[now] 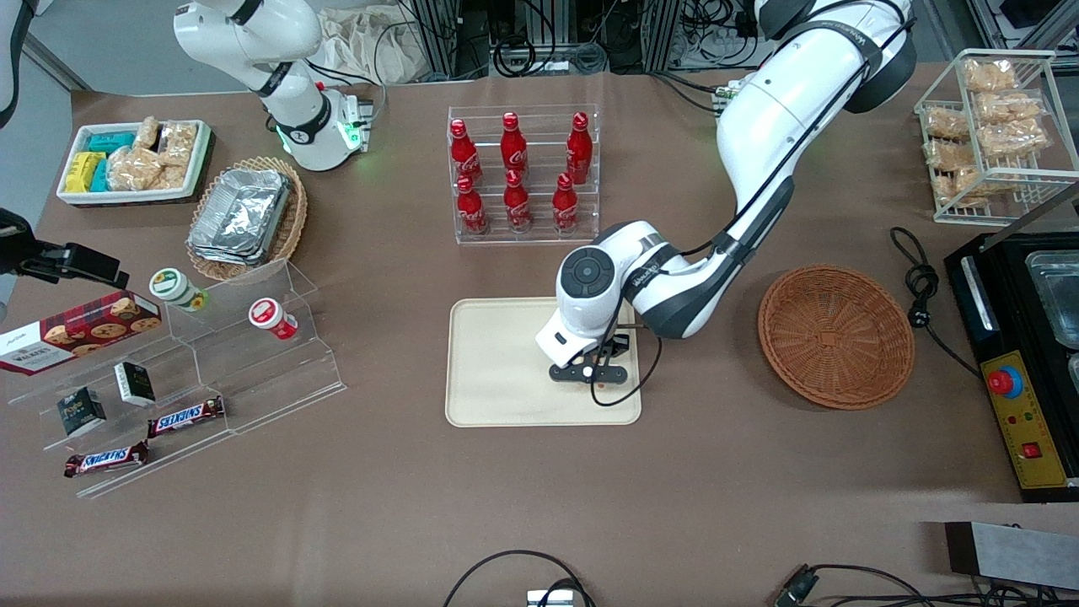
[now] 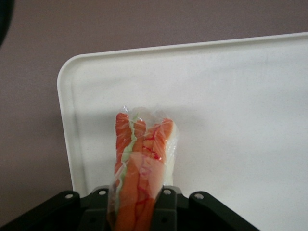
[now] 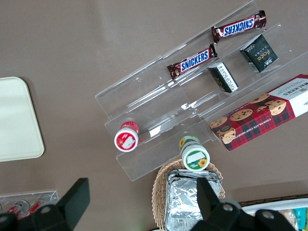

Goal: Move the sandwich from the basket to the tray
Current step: 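Lower the sandwich onto the tray and open the left gripper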

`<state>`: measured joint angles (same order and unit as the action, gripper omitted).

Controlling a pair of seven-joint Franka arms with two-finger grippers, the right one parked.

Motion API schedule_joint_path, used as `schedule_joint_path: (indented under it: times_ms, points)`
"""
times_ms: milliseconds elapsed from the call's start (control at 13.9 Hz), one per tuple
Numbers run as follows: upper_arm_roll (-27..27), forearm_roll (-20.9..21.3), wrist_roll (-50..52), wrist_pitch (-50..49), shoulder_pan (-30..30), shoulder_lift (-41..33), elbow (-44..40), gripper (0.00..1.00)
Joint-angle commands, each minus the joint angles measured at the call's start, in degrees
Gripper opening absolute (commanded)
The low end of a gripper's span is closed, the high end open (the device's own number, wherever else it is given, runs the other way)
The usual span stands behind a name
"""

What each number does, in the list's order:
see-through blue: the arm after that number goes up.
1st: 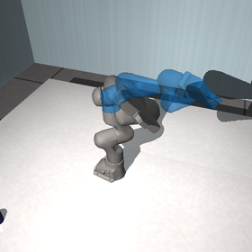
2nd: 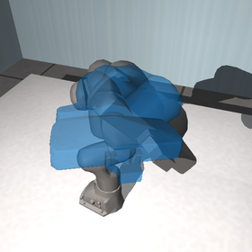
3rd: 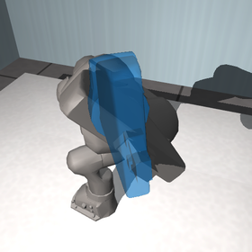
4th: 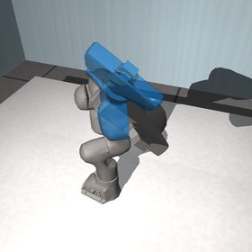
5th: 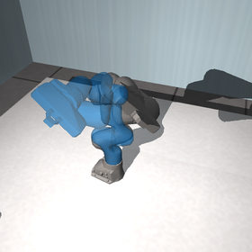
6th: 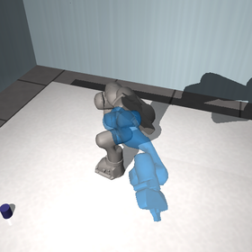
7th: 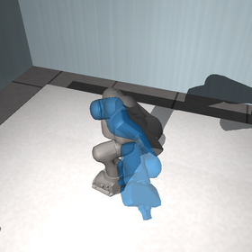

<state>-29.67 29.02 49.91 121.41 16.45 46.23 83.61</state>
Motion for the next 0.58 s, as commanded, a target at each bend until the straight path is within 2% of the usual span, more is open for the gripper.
schedule_joint_path:
  times_ms: [0, 361, 433, 505]
  points:
    - [0.32, 2.7, 1.77, -0.65, 0.95, 1.66, -1.96, 0.28]
    - [0.23, 4.99, 3.88, -0.65, 1.13, 2.81, -1.96, 0.47]
    - [0.23, 4.99, 3.97, -0.65, 1.21, 2.9, -1.96, 0.59]
    - [0.23, 5.08, 5.02, -0.65, 1.47, 2.9, -2.05, 0.74]
